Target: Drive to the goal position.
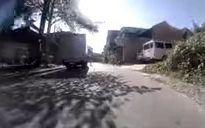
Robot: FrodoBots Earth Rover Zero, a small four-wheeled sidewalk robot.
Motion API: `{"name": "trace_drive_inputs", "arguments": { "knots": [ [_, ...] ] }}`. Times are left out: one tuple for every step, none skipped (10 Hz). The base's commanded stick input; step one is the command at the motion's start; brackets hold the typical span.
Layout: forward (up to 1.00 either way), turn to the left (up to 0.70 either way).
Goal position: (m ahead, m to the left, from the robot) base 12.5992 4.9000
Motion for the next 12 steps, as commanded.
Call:
{"name": "trace_drive_inputs", "arguments": {
  "knots": [
    [0.70, 0.00],
    [0.70, 0.00],
    [0.70, 0.00],
    [0.70, 0.00],
    [0.70, 0.00],
    [0.70, 0.00],
    [0.70, 0.00],
    [0.70, 0.00],
    [0.70, 0.00],
    [0.70, 0.00],
    [0.70, 0.00],
    [0.70, 0.00]
  ]
}}
